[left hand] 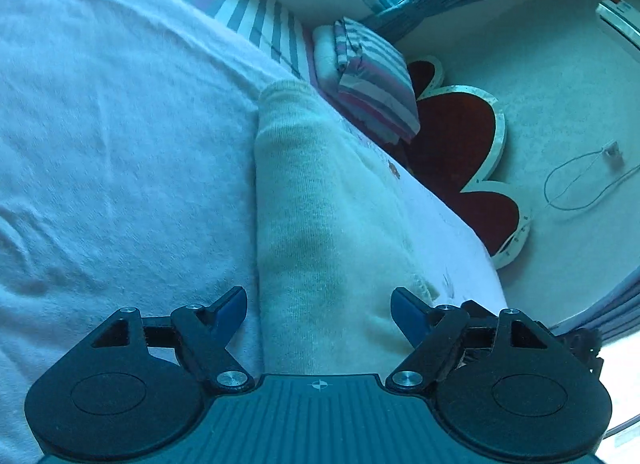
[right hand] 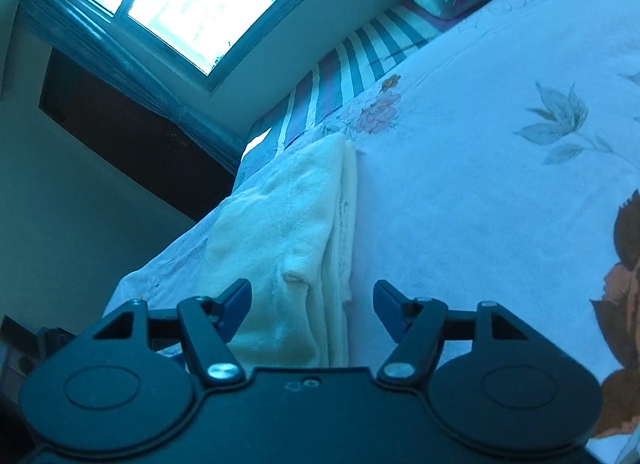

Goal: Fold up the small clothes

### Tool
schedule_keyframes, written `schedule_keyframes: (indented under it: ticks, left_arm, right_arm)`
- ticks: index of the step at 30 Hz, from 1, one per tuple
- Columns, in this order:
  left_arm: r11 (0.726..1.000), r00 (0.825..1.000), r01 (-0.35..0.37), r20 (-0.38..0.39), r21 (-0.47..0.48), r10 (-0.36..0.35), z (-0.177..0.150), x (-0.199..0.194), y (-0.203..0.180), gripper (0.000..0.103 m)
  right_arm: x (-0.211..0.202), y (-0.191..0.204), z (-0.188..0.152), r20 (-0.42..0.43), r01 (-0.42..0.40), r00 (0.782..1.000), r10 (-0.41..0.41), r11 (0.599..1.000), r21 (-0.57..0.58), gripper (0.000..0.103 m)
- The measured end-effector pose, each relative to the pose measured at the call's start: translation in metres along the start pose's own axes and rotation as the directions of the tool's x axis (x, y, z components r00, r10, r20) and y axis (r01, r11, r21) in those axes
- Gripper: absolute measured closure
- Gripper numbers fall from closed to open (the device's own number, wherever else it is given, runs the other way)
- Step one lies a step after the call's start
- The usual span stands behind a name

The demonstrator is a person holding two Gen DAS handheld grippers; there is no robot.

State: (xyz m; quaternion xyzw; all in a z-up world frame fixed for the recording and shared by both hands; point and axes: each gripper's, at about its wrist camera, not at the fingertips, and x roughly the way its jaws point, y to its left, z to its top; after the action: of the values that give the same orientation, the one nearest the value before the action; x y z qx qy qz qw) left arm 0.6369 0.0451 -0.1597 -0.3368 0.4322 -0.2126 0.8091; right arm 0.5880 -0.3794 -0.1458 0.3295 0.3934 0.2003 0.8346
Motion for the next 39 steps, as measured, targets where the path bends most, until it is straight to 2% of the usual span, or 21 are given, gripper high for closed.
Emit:
schedule_keyframes:
  ticks: [4,15,20,24,27,28,39]
  left_arm:
    - [0.996,0.998,0.069,0.006,-0.050,-0.068,0.004,0.017,0.010,0.025]
    - [0.989,0.992,0.123,-0.019,-0.082,-0.125,0.021,0.044,0.014,0.025]
    - [0.990,0.991,0.120,-0.050,-0.069,-0.123,0.029,0.051,0.010,0.025]
    - [0.992,0.992,0.110,-0.053,-0.069,-0.113,0.033,0.050,0.013,0.033]
    - [0.993,0.994,0.098,-0.035,-0.072,-0.101,0.030,0.046,0.021,0.045]
    - [0.993,0.995,0.097,-0.032,-0.074,-0.100,0.030,0.046,0.022,0.047]
    - [0.993,0.993,0.114,-0.039,-0.013,-0.115,0.030,0.048,0.022,0.047]
  right_arm:
    - [0.017,-0.016,0.005,-0.054,-0.034,0.998,0.037,0.998,0.055,0.037]
    - [0.043,-0.017,0.018,-0.093,-0.115,0.988,0.121,0.991,0.061,0.040]
    - [0.050,-0.014,0.023,-0.099,-0.124,0.987,0.129,0.991,0.052,0.040]
    - [0.048,-0.018,0.022,-0.109,-0.129,0.985,0.132,0.991,0.034,0.044]
    - [0.049,-0.021,0.024,-0.116,-0.133,0.984,0.135,0.991,0.026,0.050]
    - [0.050,-0.021,0.024,-0.116,-0.130,0.984,0.132,0.991,0.028,0.053]
    - [0.062,-0.015,0.026,-0.120,-0.157,0.981,0.151,0.987,-0.043,0.053]
